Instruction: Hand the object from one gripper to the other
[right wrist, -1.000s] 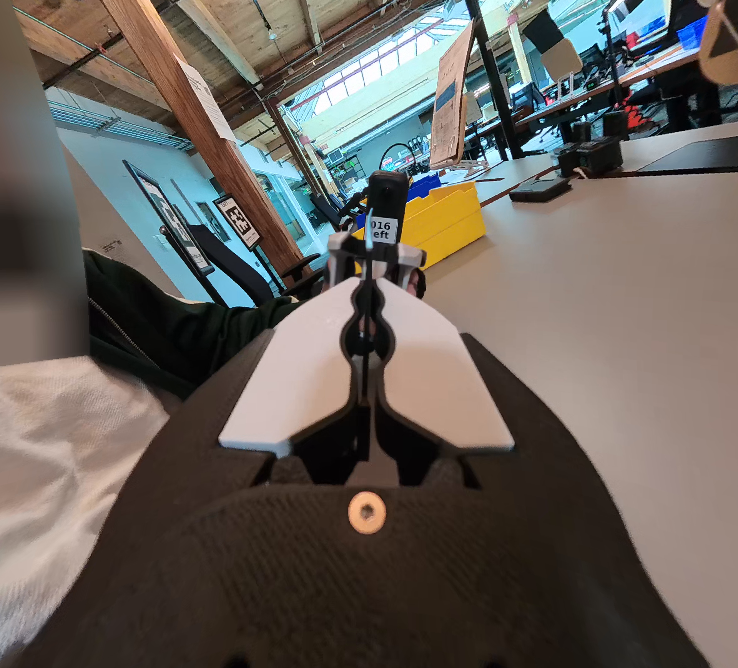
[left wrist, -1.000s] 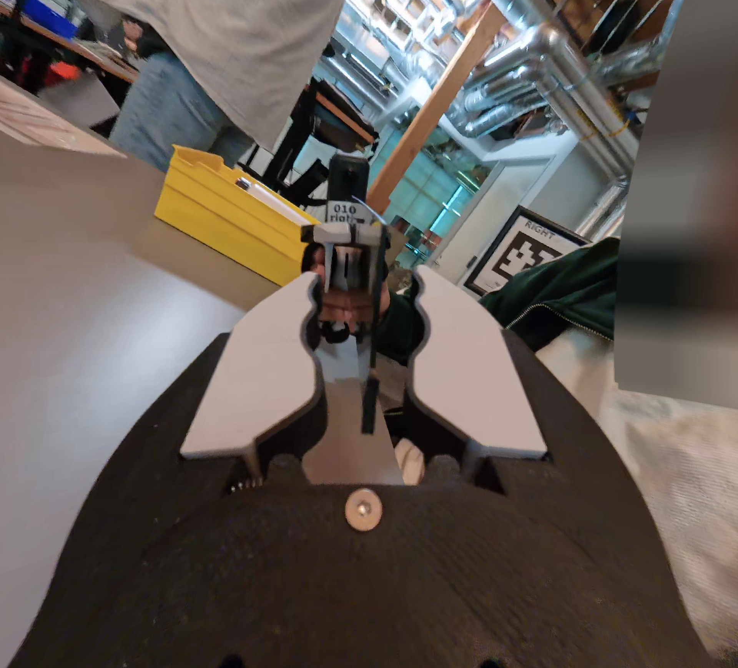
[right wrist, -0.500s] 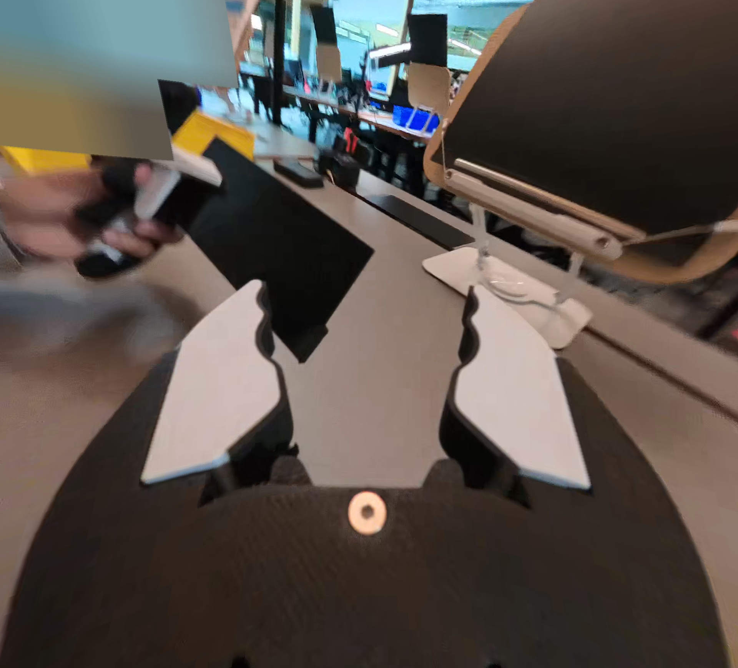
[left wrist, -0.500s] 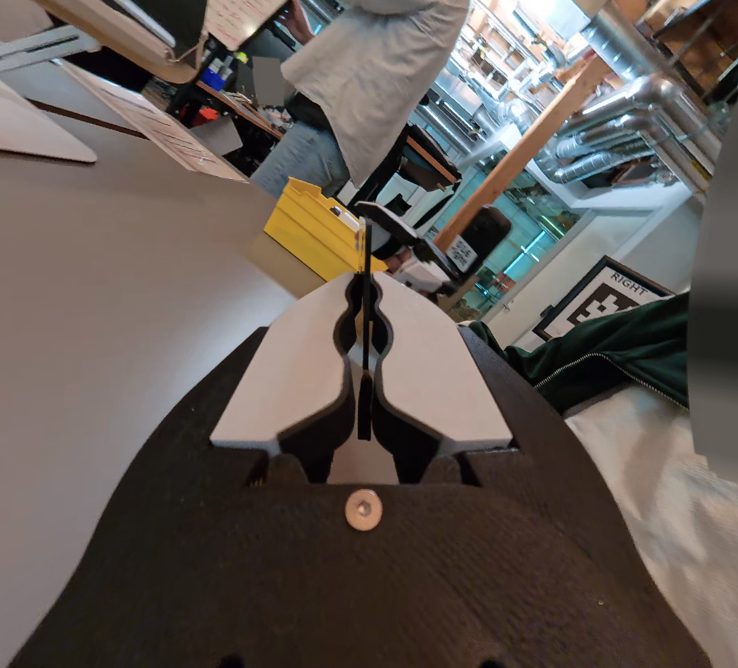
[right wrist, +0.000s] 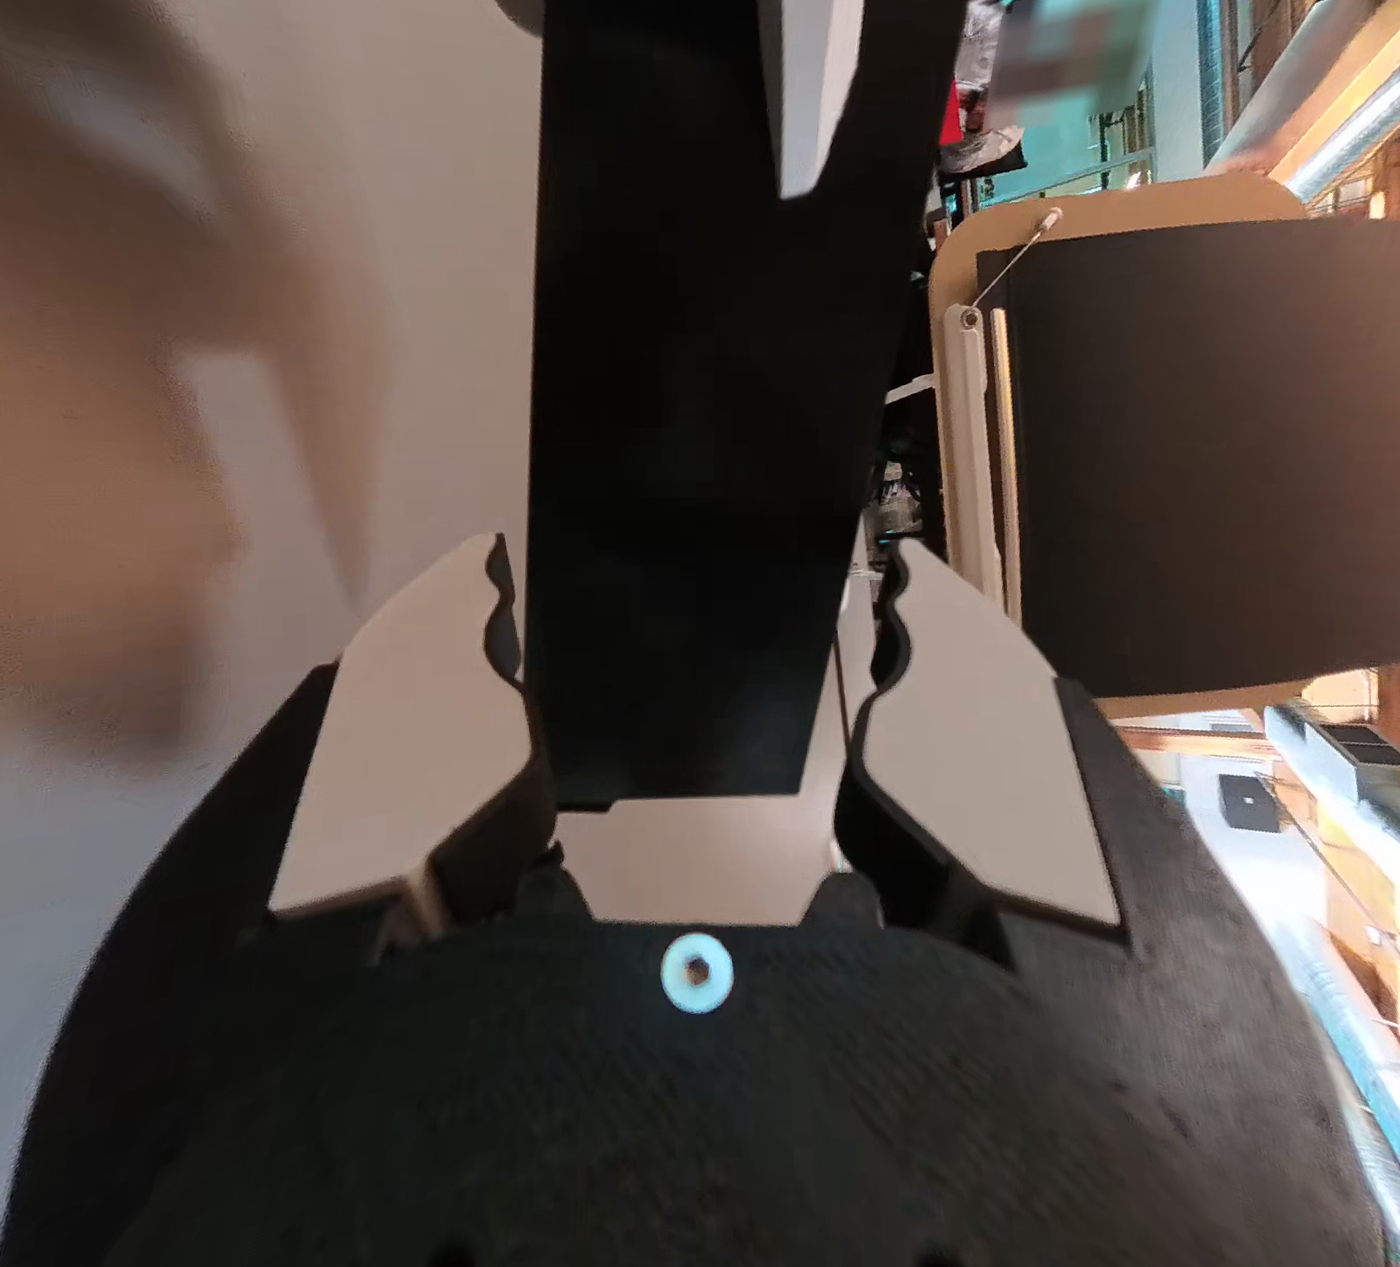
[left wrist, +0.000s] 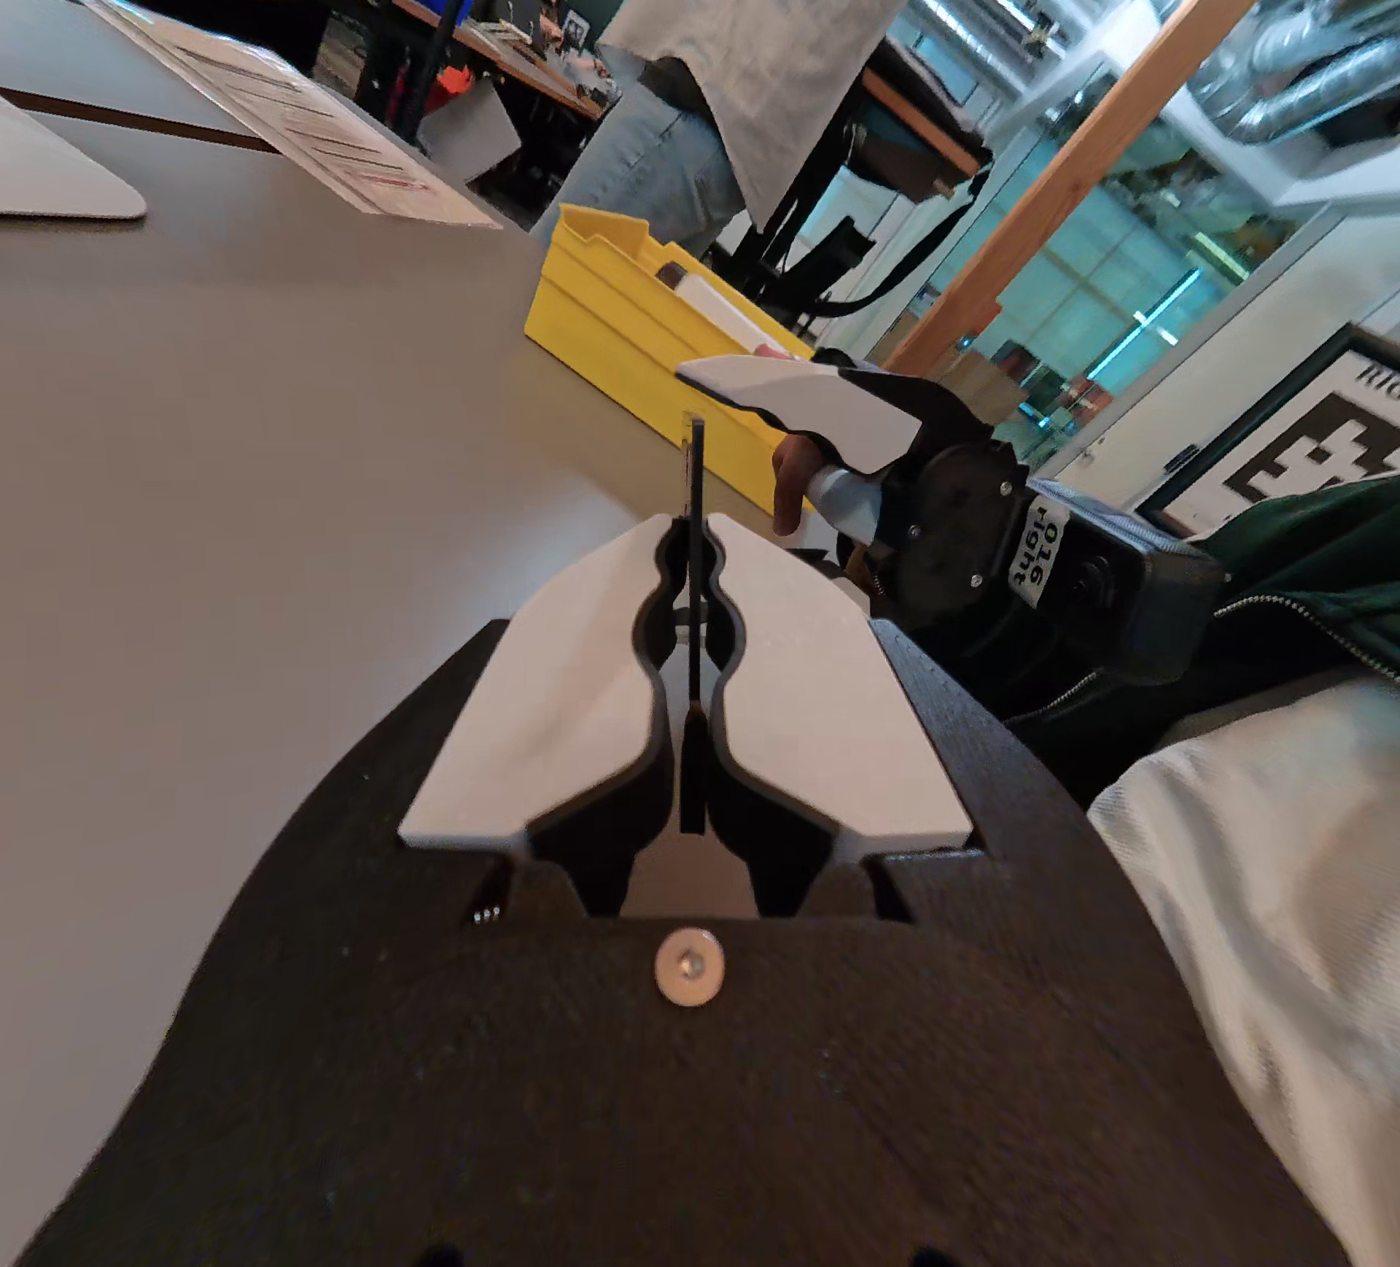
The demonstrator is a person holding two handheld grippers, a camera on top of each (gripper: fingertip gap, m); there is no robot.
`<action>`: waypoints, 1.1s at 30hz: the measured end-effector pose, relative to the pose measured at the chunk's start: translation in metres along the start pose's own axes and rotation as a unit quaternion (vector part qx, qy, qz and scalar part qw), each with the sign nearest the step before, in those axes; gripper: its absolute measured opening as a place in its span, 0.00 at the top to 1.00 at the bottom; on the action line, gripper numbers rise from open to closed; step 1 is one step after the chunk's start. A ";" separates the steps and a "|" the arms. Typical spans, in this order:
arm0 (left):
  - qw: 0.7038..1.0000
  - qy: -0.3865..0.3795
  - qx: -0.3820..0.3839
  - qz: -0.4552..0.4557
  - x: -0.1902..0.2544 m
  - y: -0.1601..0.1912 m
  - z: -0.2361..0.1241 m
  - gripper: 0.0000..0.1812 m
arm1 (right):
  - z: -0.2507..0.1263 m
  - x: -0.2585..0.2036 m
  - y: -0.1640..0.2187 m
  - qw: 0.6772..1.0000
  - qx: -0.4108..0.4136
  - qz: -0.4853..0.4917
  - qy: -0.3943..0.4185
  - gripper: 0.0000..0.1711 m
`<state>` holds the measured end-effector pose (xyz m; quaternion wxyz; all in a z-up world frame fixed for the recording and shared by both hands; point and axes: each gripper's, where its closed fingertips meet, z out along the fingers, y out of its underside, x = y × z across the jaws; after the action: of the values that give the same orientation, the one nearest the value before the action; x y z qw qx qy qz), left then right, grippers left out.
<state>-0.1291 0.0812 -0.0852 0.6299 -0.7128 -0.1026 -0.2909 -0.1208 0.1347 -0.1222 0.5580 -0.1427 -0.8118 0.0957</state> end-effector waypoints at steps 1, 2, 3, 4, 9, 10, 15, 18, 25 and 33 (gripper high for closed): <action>1.000 -0.002 -0.005 0.006 0.003 0.002 0.002 0.99 | 0.000 -0.001 -0.001 1.000 -0.001 0.002 -0.003 0.45; 1.000 -0.002 -0.008 0.012 0.005 0.003 0.005 0.99 | 0.000 -0.001 -0.001 1.000 -0.001 0.004 -0.006 0.46; 1.000 -0.003 -0.012 0.019 0.008 0.005 0.007 0.99 | 0.000 -0.002 -0.002 1.000 -0.001 0.004 -0.008 0.46; 1.000 -0.005 -0.015 0.027 0.009 0.006 0.008 0.99 | 0.000 -0.004 -0.002 1.000 -0.004 0.002 -0.012 0.47; 0.998 0.000 -0.016 0.059 0.015 0.006 0.009 0.98 | -0.001 -0.007 -0.002 1.000 -0.003 0.016 -0.024 0.49; 0.998 0.022 -0.003 0.058 0.020 0.003 0.009 0.96 | -0.002 -0.005 -0.004 0.999 0.005 0.023 -0.022 0.49; 0.991 0.074 0.107 -0.020 0.021 -0.025 -0.005 0.69 | -0.011 0.017 -0.003 0.993 0.039 0.114 -0.021 0.49; 0.986 0.071 0.145 -0.036 0.012 -0.034 -0.014 0.65 | -0.026 0.052 0.007 0.970 0.070 0.234 -0.022 0.49; 0.984 0.102 0.135 -0.062 0.015 -0.029 -0.013 0.69 | -0.100 0.166 0.101 0.870 0.090 0.483 0.033 0.49; 0.984 0.124 0.101 -0.082 0.019 -0.015 -0.003 0.71 | -0.204 0.157 0.334 0.771 -0.294 0.532 0.187 0.49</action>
<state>-0.1225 0.0772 -0.0621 0.6807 -0.5927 -0.1105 -0.4161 0.0581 0.5016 -0.0165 0.4896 -0.7242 -0.4740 0.1055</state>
